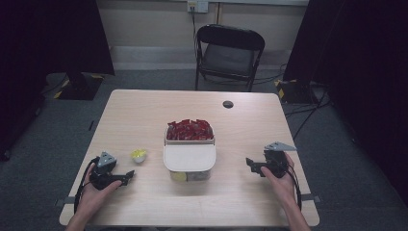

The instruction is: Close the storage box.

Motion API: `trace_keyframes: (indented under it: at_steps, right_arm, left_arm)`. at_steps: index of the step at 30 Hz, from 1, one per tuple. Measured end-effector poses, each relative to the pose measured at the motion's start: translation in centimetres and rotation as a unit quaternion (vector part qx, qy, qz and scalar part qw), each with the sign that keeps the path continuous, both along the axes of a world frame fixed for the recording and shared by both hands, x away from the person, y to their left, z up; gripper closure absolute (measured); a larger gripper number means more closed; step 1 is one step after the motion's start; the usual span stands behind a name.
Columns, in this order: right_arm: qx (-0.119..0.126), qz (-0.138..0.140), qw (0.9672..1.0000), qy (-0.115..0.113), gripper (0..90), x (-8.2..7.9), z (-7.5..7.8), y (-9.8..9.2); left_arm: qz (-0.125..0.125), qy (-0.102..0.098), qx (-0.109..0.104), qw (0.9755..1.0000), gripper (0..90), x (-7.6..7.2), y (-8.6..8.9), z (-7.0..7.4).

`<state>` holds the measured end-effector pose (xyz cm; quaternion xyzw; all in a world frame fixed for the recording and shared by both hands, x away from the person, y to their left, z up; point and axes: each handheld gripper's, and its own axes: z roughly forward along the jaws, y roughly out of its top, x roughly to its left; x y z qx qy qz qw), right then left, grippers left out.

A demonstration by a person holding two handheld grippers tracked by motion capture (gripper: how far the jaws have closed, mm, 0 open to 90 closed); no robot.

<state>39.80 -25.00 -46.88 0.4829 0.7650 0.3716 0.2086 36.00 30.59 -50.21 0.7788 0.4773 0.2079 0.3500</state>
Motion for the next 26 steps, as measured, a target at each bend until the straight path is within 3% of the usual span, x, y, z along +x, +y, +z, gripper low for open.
trace_keyframes:
  at_steps: [3, 6, 12, 15, 17, 26]
  right_arm:
    - [-0.021, -0.013, 0.9997, 0.001, 14.6, -0.1, -0.5, -0.4]
    - [-0.059, -0.024, 0.9979, 0.01, 14.7, -0.1, -1.2, -0.7]
    - [-0.086, -0.05, 0.9946, 0.03, 12.8, 0.1, -2.3, -1.0]
    - [-0.051, -0.064, 0.996, 0.036, 11.6, 0.2, -2.7, -1.4]
    - [-0.039, -0.063, 0.997, 0.022, 9.9, 0.1, -3.1, -1.7]
    - [-0.037, -0.069, 0.9968, 0.018, 9.9, 0.0, -3.2, -1.7]
  left_arm:
    - [0.0, 0.0, 0.0, 1.0, 14.7, 0.0, 0.0, 0.0]
    - [0.001, 0.0, -0.002, 1.0, 14.7, 0.0, 0.0, 0.0]
    - [0.0, -0.001, 0.002, 1.0, 14.7, 0.0, 0.0, 0.0]
    - [0.0, -0.001, 0.002, 1.0, 14.7, 0.0, 0.0, 0.0]
    - [0.0, 0.0, 0.0, 1.0, 14.7, 0.0, 0.0, 0.0]
    - [-0.001, 0.0, 0.003, 1.0, 14.6, 0.0, 0.0, 0.0]
